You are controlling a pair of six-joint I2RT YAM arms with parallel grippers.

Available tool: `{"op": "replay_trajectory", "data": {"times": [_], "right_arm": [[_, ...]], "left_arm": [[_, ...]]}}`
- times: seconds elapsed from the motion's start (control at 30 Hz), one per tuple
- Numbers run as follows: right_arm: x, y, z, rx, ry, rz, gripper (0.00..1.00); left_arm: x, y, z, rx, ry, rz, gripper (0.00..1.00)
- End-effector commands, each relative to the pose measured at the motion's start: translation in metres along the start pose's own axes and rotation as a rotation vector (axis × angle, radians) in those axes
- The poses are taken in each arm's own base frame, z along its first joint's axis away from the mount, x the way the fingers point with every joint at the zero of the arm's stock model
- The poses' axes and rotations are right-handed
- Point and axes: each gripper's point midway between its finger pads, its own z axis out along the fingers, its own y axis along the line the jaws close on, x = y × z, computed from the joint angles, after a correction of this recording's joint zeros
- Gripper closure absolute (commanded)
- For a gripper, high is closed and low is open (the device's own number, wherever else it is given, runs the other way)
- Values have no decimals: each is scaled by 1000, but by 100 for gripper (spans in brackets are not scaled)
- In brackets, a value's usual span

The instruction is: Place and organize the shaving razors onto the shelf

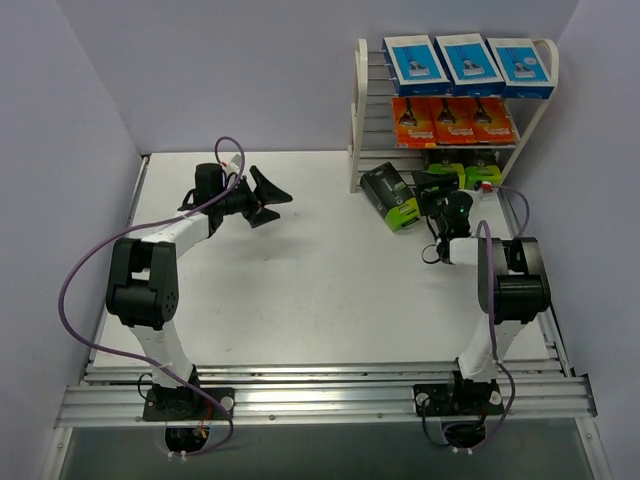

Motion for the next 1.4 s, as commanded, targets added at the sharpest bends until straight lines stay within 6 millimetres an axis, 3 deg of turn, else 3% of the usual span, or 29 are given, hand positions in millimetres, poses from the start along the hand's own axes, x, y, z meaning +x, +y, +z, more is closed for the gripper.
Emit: {"op": "replay_trajectory", "data": {"times": [0.0,0.13,0.23,0.47,0.6,0.77,1.0,1.37], "right_arm": [[0,27,-13,-27,48,-87,42],[7,9,-28,72,97,-153,33],[26,-5,-41,132,168,-200,28],[69,-45,-60,255,339,-379,26],[79,-60,-62,327,393,-534,20],[71,-77,-64,453,367,-642,14],[62,-92,-54,548,335,-705,10],[70,-91,-14,548,310,-710,6]], "left_arm": [[-7,-14,-5,52,-19,40,6],[-6,-14,-5,52,-17,40,6],[-6,-14,-5,57,-14,38,6],[-6,-14,-5,54,-16,38,6],[-5,-13,-4,54,-11,37,6],[-4,-10,-3,51,-7,33,6],[-4,-6,-1,44,-4,26,6],[-3,-2,1,38,3,20,6]]}}
